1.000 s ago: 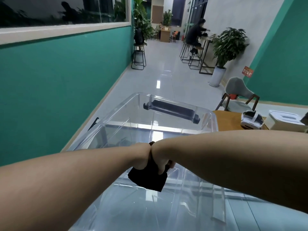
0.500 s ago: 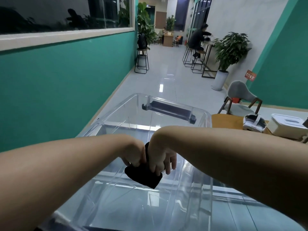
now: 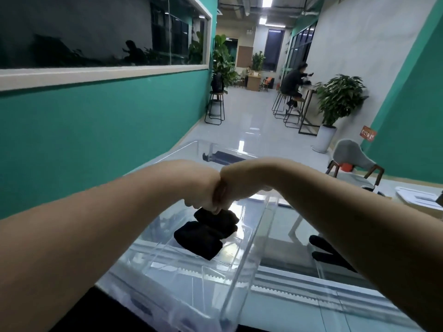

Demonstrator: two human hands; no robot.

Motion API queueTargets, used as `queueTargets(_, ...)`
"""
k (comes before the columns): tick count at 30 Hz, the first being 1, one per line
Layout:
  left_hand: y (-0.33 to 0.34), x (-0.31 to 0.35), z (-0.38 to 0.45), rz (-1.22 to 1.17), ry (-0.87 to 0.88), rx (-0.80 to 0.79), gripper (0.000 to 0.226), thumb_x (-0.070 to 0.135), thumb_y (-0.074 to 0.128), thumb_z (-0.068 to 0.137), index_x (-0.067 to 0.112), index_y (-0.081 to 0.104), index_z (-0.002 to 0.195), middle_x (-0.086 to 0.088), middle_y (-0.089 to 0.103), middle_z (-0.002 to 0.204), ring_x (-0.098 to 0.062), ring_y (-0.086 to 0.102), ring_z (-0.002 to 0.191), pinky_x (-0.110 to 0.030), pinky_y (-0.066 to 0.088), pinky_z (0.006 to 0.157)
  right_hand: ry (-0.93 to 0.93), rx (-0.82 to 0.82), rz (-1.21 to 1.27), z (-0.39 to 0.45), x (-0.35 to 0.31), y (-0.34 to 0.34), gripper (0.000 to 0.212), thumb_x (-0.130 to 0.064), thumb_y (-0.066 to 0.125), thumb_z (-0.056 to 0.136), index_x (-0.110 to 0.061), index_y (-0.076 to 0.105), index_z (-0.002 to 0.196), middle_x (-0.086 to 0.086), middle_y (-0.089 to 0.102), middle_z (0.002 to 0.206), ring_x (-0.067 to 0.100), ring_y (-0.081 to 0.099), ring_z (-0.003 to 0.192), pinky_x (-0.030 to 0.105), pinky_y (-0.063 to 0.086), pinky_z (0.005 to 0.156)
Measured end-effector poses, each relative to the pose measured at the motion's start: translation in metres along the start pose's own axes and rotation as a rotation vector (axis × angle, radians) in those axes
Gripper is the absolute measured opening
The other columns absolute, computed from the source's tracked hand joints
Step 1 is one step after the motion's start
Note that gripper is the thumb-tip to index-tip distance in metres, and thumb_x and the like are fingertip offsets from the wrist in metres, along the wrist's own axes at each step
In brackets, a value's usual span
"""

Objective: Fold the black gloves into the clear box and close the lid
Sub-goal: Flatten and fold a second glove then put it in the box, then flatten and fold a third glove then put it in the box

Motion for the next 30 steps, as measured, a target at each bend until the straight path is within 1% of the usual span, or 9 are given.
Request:
queueTargets(4, -0.050, 0.017, -0.028, -0.063, -0.066, 0.419, 0.018, 0.028, 0.054, 0.086, 0.014, 0.064, 0.082, 0.000, 0.052, 0.062, -0.021, 0.050, 0.059, -0.026, 0.035, 0.049, -0.217, 0.422, 0.471, -0.043, 0.026, -0.041, 0.017, 0.000, 0.057, 0.083, -0.001, 0.072, 0.093, 0.002, 0.071, 0.080, -0.002, 0.062, 0.062, 0.008, 0.049, 0.066)
queueTargets(7, -0.067, 0.051, -0.046, -0.182, -0.037, 0.592, 0.022, 0.032, 0.056, 0.088, 0.013, 0.066, 0.086, -0.003, 0.061, 0.071, -0.018, 0.055, 0.060, -0.028, 0.040, 0.050, -0.352, 0.546, 0.693, -0.081, 0.056, -0.034, 0.028, 0.012, 0.048, 0.084, -0.007, 0.068, 0.080, 0.006, 0.068, 0.077, 0.010, 0.063, 0.070, 0.032, 0.053, 0.086)
queueTargets(10, -0.068, 0.091, -0.052, -0.238, 0.013, 0.662, 0.018, 0.031, 0.059, 0.087, 0.017, 0.068, 0.096, -0.001, 0.067, 0.084, -0.016, 0.061, 0.071, -0.024, 0.045, 0.055, -0.405, 0.625, 0.834, -0.111, 0.094, -0.019, 0.035, 0.015, 0.045, 0.083, -0.010, 0.066, 0.071, 0.004, 0.068, 0.069, 0.012, 0.064, 0.068, 0.039, 0.052, 0.089)
queueTargets(16, -0.053, 0.154, -0.043, -0.169, 0.033, 0.571, 0.023, 0.037, 0.059, 0.086, 0.018, 0.067, 0.096, 0.002, 0.067, 0.082, -0.014, 0.057, 0.063, -0.025, 0.040, 0.049, -0.302, 0.731, 0.932, -0.141, 0.172, 0.028, 0.040, 0.017, 0.041, 0.082, -0.010, 0.067, 0.070, -0.001, 0.072, 0.065, 0.011, 0.066, 0.066, 0.033, 0.054, 0.081)
queueTargets(19, -0.044, 0.172, -0.031, -0.185, 0.061, 0.563, 0.021, 0.037, 0.060, 0.086, 0.019, 0.068, 0.094, 0.003, 0.066, 0.079, -0.012, 0.055, 0.059, -0.025, 0.039, 0.048, -0.162, 0.842, 0.782, -0.154, 0.212, 0.053, 0.039, 0.011, 0.044, 0.084, -0.018, 0.069, 0.074, -0.003, 0.073, 0.076, 0.013, 0.068, 0.080, 0.033, 0.053, 0.086)
queueTargets(22, -0.021, 0.185, -0.009, -0.283, 0.079, 0.551, 0.018, 0.036, 0.060, 0.086, 0.021, 0.067, 0.095, 0.007, 0.062, 0.080, -0.006, 0.051, 0.062, -0.021, 0.038, 0.051, 0.060, 0.946, 0.413, -0.154, 0.258, 0.084, 0.031, 0.001, 0.049, 0.083, -0.016, 0.069, 0.099, -0.003, 0.068, 0.101, 0.014, 0.062, 0.100, 0.028, 0.047, 0.095)
queueTargets(24, -0.001, 0.190, 0.011, -0.383, 0.084, 0.547, 0.020, 0.033, 0.060, 0.087, 0.018, 0.066, 0.098, 0.007, 0.060, 0.082, -0.008, 0.053, 0.066, -0.023, 0.045, 0.059, 0.176, 0.947, 0.242, -0.144, 0.289, 0.107, 0.040, -0.004, 0.052, 0.078, -0.017, 0.063, 0.115, 0.004, 0.062, 0.121, 0.021, 0.053, 0.115, 0.032, 0.041, 0.103)
queueTargets(27, 0.031, 0.196, 0.043, -0.572, 0.082, 0.544, 0.018, 0.027, 0.059, 0.088, 0.015, 0.067, 0.099, -0.002, 0.067, 0.098, -0.016, 0.061, 0.077, -0.032, 0.054, 0.076, 0.353, 0.850, 0.212, -0.123, 0.329, 0.143, 0.058, -0.020, 0.058, 0.079, -0.024, 0.045, 0.135, 0.007, 0.039, 0.146, 0.030, 0.027, 0.137, 0.044, 0.024, 0.114)
queueTargets(30, 0.062, 0.200, 0.070, -0.747, 0.040, 0.576, 0.017, 0.025, 0.058, 0.088, 0.015, 0.067, 0.099, -0.004, 0.069, 0.097, -0.010, 0.058, 0.070, -0.028, 0.049, 0.069, 0.436, 0.824, 0.274, -0.112, 0.346, 0.168, 0.063, -0.031, 0.057, 0.084, -0.028, 0.033, 0.142, 0.006, 0.024, 0.154, 0.031, 0.012, 0.143, 0.049, 0.015, 0.117)
Point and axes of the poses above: each hand's wrist, its own z-axis towards the middle knuckle, its own y-axis out of the palm, x = y × z, the point moved 9 cm from there along z, towards the middle knuckle
